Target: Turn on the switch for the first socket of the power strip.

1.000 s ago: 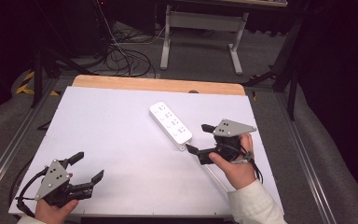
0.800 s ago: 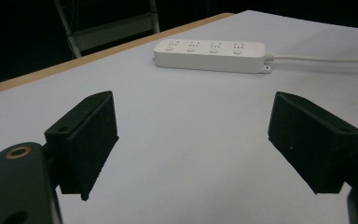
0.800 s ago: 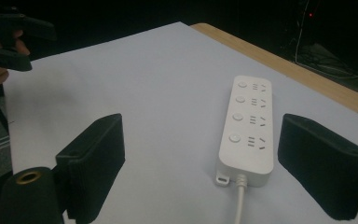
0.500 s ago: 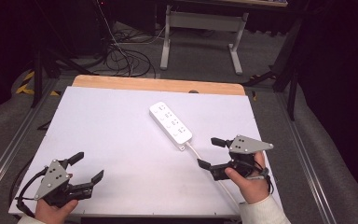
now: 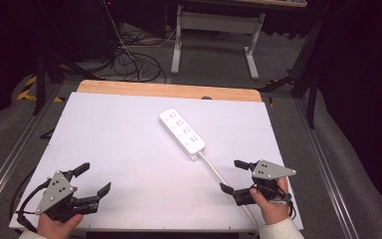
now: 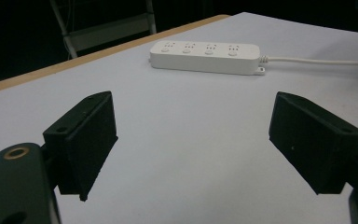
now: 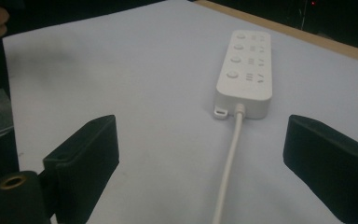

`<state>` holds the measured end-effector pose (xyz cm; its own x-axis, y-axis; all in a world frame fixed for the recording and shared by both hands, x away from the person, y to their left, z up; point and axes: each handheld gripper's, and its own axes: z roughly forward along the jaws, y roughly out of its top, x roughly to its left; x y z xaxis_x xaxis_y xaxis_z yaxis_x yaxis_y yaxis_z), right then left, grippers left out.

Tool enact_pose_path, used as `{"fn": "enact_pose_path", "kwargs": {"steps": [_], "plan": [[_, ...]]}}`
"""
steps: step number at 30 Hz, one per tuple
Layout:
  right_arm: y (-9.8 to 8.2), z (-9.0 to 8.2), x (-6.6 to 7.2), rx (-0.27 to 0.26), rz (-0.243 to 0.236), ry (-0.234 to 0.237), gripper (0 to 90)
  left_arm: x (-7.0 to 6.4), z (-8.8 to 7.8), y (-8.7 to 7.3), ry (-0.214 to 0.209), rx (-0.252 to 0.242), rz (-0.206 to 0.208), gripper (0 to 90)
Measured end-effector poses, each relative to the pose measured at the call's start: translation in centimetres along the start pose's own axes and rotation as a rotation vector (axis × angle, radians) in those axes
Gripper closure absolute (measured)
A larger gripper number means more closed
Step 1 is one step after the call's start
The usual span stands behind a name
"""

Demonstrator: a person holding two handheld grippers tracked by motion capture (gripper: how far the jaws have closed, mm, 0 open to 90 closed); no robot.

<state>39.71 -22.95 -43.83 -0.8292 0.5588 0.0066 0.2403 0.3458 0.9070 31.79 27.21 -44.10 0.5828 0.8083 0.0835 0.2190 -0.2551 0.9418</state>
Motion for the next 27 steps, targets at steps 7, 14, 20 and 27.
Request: {"fn": "enact_pose_path", "kwargs": {"steps": [7, 14, 20, 27], "plan": [[-2.1, 0.0, -0.4, 0.010, 0.005, -0.028, 8.9, -0.5, -0.2, -0.1, -0.021, 0.020, -0.010, 13.1], [-4.1, 0.4, -0.9, 0.060, 0.010, -0.040, 8.1, -0.5, 0.0, -0.4, -0.010, 0.020, 0.017, 12.1], [-5.0, 0.4, -1.5, 0.077, 0.057, -0.058, 7.3, -0.4, 0.3, -0.5, -0.014, 0.015, 0.007, 11.6], [-4.7, 0.3, -1.3, 0.055, 0.060, -0.059, 7.0, -0.1, 0.7, -0.8, -0.008, 0.012, -0.009, 11.2]]}}
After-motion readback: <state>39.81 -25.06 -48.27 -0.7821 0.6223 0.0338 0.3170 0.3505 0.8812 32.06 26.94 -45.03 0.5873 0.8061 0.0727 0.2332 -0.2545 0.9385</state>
